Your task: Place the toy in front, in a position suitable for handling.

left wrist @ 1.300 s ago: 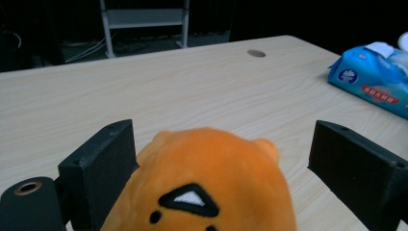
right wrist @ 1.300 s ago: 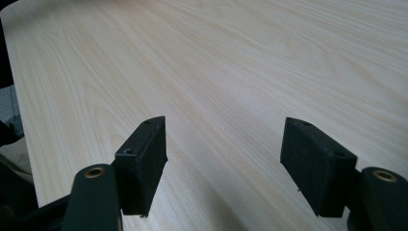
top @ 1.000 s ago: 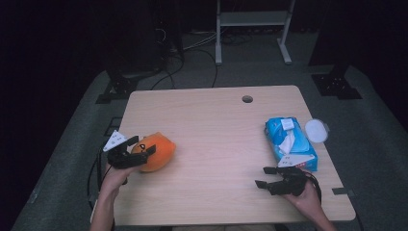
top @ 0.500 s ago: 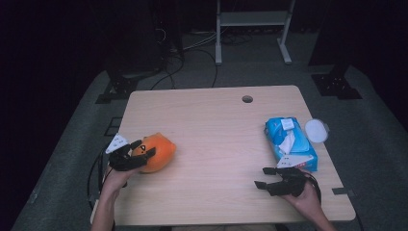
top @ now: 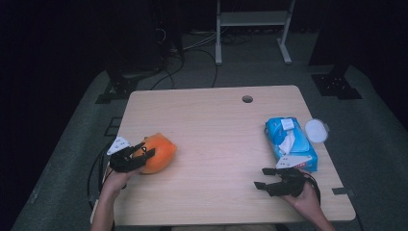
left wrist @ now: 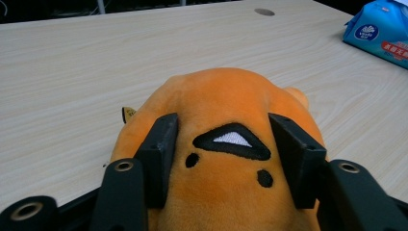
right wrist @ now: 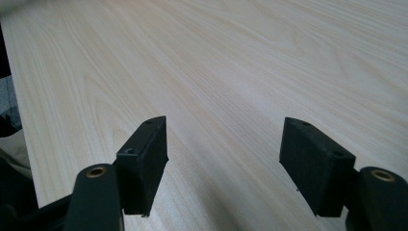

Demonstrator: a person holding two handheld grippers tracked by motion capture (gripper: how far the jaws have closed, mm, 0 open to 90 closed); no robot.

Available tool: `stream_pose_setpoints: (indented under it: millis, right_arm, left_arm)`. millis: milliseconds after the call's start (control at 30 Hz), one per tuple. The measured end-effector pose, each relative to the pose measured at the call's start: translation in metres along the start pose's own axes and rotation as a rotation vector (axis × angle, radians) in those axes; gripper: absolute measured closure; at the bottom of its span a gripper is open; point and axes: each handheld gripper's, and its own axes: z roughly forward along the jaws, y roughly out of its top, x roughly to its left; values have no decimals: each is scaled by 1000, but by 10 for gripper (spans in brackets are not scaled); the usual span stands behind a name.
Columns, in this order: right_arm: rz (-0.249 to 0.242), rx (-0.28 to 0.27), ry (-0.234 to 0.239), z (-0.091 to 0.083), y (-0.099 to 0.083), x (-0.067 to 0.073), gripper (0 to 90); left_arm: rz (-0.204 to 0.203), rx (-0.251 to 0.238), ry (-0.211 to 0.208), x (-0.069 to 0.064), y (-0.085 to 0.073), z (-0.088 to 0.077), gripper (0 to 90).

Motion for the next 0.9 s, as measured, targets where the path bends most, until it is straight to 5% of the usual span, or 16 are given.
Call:
stream_pose_setpoints:
  millis: [567,900]
  right_arm:
    - [-4,-3,1,-1,0,0,326]
    - [-4,-5,0,0,0,0,326]
  left_arm:
    - [-92,-98,-41,4,6,-9,565]
    - [-80,-136,-94,-8,18,-10,571]
